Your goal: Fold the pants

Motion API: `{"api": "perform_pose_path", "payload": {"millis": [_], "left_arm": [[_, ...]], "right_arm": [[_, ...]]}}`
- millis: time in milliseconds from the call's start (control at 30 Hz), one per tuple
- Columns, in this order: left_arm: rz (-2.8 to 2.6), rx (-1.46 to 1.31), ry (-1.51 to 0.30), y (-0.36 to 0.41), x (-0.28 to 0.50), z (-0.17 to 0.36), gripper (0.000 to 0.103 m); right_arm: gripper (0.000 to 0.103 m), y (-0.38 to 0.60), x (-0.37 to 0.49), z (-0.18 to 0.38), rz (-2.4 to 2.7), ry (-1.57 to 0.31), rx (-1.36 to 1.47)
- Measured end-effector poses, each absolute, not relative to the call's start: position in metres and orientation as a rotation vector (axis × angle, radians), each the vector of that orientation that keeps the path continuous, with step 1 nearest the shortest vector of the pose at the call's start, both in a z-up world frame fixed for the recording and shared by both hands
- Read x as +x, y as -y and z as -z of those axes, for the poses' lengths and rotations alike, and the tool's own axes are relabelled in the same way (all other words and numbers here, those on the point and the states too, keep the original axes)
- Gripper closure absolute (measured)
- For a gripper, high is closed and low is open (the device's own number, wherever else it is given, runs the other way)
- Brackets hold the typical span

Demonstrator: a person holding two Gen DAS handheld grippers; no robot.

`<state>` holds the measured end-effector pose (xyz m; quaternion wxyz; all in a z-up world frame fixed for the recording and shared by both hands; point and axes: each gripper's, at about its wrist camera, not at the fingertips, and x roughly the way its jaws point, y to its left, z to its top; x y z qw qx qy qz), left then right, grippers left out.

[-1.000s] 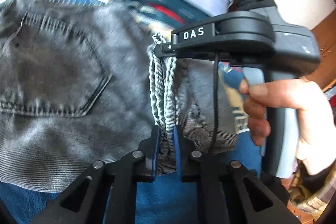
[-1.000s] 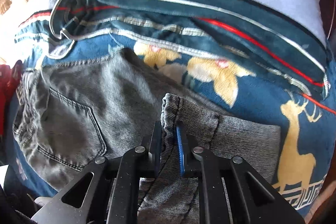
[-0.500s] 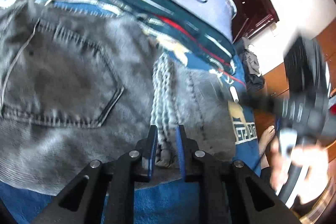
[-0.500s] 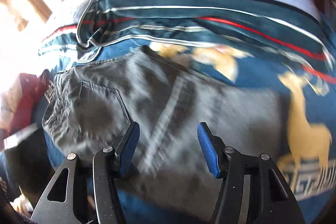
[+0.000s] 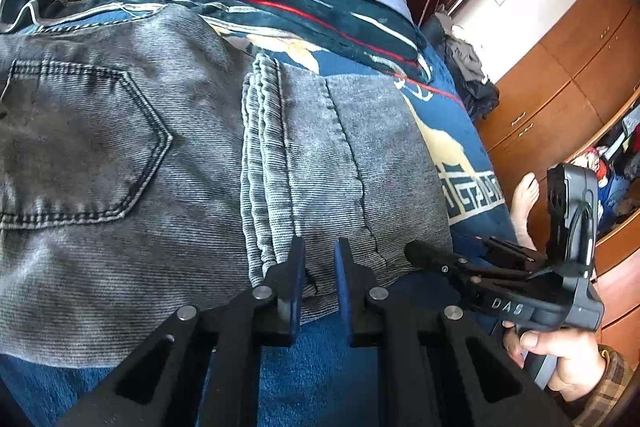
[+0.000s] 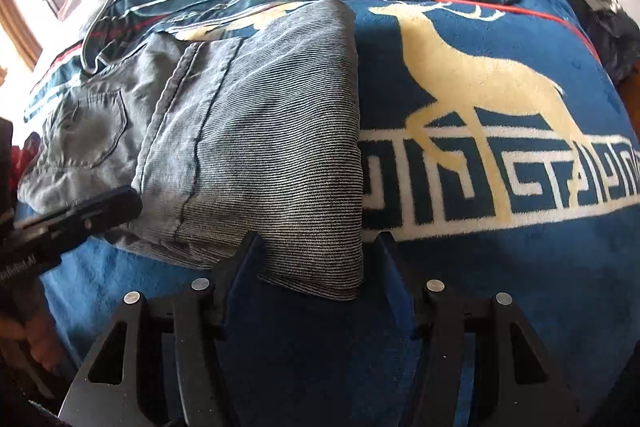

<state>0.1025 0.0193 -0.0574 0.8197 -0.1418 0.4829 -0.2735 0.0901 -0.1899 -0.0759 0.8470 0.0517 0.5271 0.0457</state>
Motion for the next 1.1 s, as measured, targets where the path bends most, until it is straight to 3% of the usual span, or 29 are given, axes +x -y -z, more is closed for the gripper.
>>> {"api": "perform_pose_path", "payload": {"millis": [100,233,333,467,600,1100], "left_arm": [[0.552,-0.303,-1.017,-0.025,0.1,0.05,0.081],[0.422,-0.242,-0.998,-0.028,0.09,0.037,0.042],[0.348,-0.193,-0.975,-0.038,0.082,0.022,0.039],[0.255,-0.129,-0.935,-0.055,0.078,0.001,0.02],[0.181,-0.104,-0.937,-0.072,0.081,-0.009,0.015],[0.015,-0.106,-0.95,-0.155,0.089,-0.024,0.01]], "right_arm": [[0.046,0.199,0.088,0.068,-0.096,-1.11,0.181],[0.044,0.196,0.074,0.046,-0.064,-1.036,0.177],[0.042,0.182,0.071,0.031,-0.091,-0.992,0.138],[0.038,0.164,0.067,0.022,-0.145,-0.983,0.111],[0.028,0.135,0.067,0.022,-0.185,-0.978,0.081],[0.021,0.019,0.07,0.003,-0.41,-0.966,-0.081]]}}
